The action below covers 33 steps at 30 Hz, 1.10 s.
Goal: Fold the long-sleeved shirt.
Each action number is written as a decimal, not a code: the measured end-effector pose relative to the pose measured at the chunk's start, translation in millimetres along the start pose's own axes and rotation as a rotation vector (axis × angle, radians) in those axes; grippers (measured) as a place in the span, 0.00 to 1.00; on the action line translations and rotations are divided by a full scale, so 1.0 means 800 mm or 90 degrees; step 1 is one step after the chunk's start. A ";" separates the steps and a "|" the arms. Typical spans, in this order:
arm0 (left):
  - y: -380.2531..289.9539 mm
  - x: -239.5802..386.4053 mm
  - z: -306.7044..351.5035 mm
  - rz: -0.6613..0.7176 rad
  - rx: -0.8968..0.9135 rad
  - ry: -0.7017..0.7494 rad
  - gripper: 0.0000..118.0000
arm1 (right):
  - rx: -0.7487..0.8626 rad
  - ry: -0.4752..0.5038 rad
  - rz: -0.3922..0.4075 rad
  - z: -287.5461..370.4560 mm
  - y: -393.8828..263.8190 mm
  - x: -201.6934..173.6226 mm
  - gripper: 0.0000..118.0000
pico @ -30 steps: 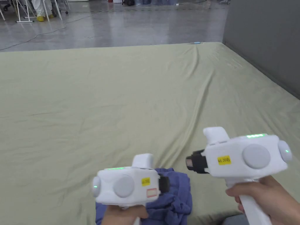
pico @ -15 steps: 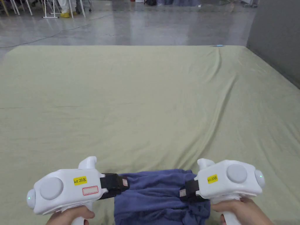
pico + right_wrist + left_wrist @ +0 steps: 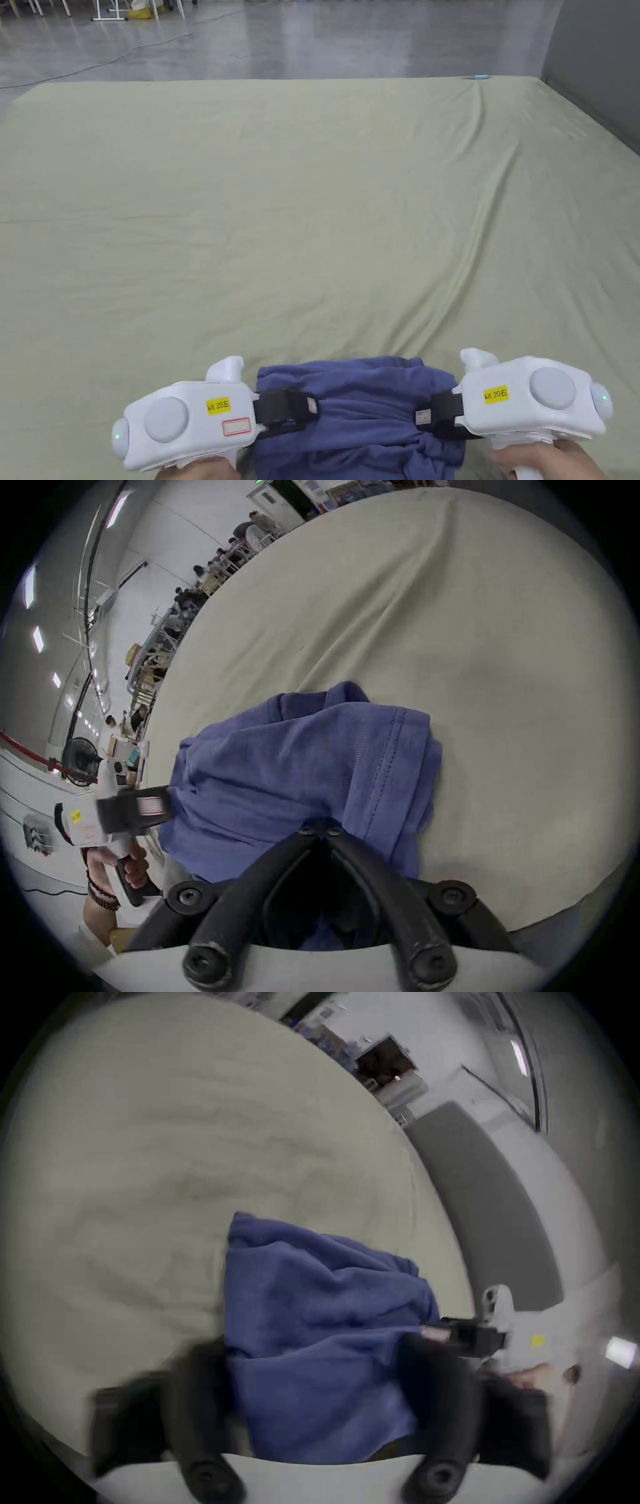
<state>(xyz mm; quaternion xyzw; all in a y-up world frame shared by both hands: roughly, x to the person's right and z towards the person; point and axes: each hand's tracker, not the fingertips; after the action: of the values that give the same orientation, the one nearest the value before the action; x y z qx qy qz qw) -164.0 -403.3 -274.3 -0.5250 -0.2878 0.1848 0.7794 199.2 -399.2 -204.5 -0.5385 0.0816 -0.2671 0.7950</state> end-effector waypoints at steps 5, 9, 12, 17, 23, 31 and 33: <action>-0.002 0.005 0.015 0.020 0.015 -0.037 0.01 | 0.003 -0.019 0.005 0.003 -0.002 -0.011 0.00; 0.015 -0.003 0.052 0.007 0.056 -0.059 0.01 | 0.032 -0.026 0.045 0.015 -0.001 -0.052 0.00; 0.031 -0.015 0.087 0.000 0.090 -0.076 0.01 | 0.064 0.025 0.079 0.017 0.006 -0.102 0.00; 0.067 -0.089 0.168 0.001 0.134 -0.033 0.01 | 0.111 0.045 0.201 -0.009 0.017 -0.228 0.00; 0.110 -0.237 0.288 -0.022 0.170 0.115 0.01 | 0.213 0.047 0.386 -0.099 0.020 -0.400 0.00; 0.134 -0.440 0.364 0.067 0.194 0.160 0.08 | 0.201 0.122 0.451 -0.242 0.016 -0.545 0.00; 0.129 -0.450 0.362 0.086 0.201 0.156 0.61 | 0.194 0.117 0.464 -0.261 0.011 -0.552 0.00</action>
<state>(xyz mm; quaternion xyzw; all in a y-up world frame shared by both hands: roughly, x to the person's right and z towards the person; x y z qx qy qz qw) -624.5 -370.1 -379.5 -0.4329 -0.1229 0.2141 0.8670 -258.0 -339.9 -367.5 -0.3243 0.2972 -0.0240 0.8978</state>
